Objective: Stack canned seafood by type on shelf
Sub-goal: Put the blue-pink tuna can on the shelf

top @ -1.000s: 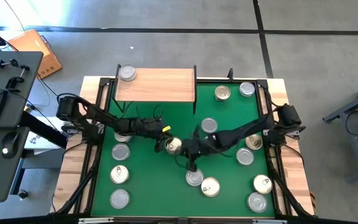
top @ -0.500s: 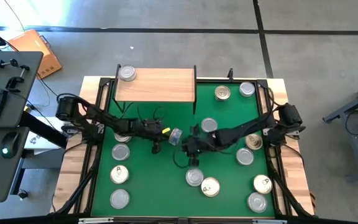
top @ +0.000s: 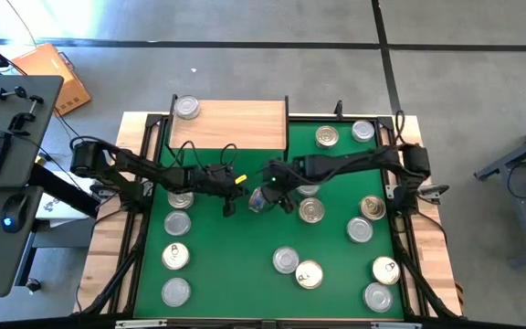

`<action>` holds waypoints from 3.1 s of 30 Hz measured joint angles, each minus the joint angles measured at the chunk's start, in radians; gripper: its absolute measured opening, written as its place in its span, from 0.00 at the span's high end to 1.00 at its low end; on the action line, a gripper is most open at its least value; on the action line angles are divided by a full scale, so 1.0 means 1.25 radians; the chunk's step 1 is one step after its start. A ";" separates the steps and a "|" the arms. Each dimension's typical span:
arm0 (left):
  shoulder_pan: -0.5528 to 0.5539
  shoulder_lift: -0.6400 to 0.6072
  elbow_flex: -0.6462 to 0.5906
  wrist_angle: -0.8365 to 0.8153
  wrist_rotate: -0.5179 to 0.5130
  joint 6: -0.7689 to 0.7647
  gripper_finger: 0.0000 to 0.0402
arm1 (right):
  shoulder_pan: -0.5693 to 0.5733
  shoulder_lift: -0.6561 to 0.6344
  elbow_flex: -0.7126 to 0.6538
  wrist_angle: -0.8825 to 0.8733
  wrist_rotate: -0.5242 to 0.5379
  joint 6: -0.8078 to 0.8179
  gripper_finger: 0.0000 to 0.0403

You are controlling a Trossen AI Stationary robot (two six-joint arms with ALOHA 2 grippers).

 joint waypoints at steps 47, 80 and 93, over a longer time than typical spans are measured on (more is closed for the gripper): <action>-0.297 -0.328 -0.001 -0.392 -0.460 -0.118 1.00 | -0.139 0.031 0.216 0.098 0.494 0.017 0.56; -0.297 -0.367 -0.001 -0.407 -0.481 -0.129 1.00 | -0.216 0.025 0.336 -0.054 0.027 0.334 0.41; -0.293 -0.472 -0.001 -0.456 -0.489 -0.163 1.00 | -0.328 0.031 0.307 -0.057 -0.030 0.443 0.96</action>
